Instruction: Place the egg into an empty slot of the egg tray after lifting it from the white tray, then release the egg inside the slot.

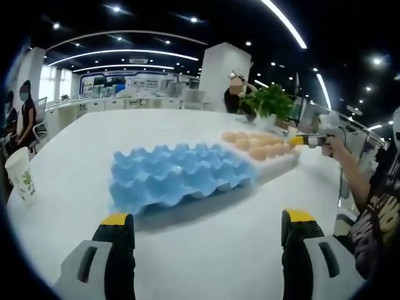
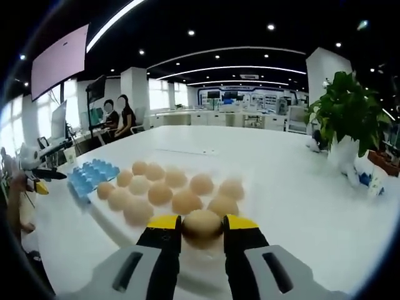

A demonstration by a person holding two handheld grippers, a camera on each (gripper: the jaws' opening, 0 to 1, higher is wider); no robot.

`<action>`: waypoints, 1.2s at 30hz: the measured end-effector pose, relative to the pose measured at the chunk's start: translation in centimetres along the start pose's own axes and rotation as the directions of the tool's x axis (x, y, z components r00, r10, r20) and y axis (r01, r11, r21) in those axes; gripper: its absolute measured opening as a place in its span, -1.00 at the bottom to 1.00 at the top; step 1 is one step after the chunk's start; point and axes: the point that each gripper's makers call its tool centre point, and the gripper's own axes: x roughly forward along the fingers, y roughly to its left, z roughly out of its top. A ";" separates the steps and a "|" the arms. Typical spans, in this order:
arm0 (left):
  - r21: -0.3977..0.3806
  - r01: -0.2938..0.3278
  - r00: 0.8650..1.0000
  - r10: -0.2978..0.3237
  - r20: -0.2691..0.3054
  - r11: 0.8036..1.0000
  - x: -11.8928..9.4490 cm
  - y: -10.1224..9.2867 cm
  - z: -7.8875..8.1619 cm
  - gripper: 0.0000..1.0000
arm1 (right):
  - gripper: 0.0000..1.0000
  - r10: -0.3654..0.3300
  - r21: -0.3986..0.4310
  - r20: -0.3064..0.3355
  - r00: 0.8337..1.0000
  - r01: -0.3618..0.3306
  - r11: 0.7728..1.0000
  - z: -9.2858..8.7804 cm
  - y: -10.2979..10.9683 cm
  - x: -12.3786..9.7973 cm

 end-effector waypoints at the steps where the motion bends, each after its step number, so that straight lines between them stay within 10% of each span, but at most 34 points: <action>1: 0.000 0.000 1.000 0.000 0.001 1.000 0.0 0.0 0.0 1.00 | -0.45 -0.001 -0.004 0.005 1.000 0.001 1.000 0.2 0.0 0.0; 36: -0.005 0.010 1.000 -0.010 0.007 1.000 0.0 -0.1 -0.5 1.00 | -0.45 0.133 -0.091 0.073 0.988 -0.126 0.988 4.3 7.0 1.4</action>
